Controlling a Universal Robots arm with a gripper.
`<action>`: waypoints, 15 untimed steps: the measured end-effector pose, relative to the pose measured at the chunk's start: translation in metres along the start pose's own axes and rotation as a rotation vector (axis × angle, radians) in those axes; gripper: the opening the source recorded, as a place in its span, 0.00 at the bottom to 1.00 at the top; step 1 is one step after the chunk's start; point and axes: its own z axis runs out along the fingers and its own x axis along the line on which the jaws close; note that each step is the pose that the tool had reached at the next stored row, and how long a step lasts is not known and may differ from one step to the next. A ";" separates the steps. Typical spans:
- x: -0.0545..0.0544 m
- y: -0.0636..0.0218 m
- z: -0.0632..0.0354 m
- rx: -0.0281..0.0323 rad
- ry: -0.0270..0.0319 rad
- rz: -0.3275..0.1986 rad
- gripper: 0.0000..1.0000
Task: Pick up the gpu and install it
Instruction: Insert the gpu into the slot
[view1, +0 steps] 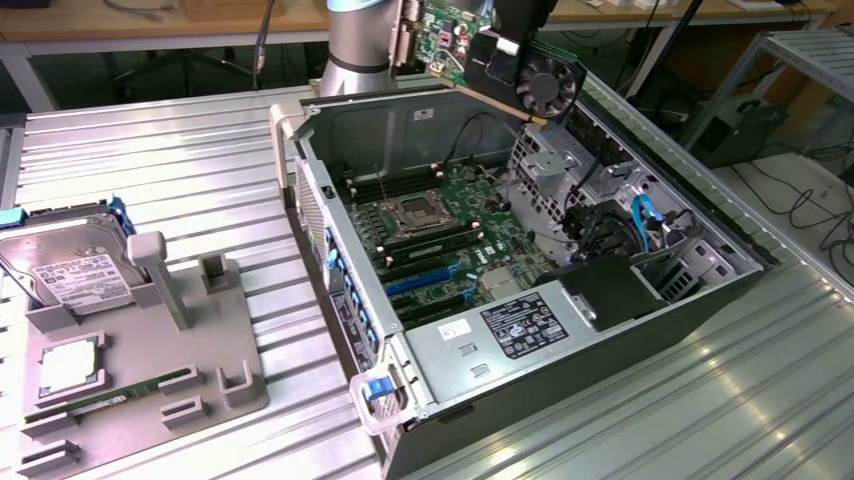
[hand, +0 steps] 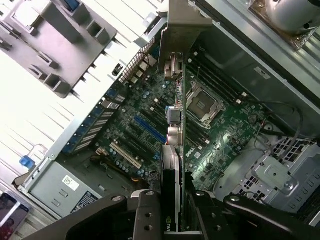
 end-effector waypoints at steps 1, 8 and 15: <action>0.000 0.0000 0.0000 -0.0002 0.0004 -0.010 0.27; 0.000 0.0000 0.0000 -0.0012 0.0033 -0.087 0.27; 0.000 0.0001 0.0000 -0.0023 0.0061 -0.161 0.27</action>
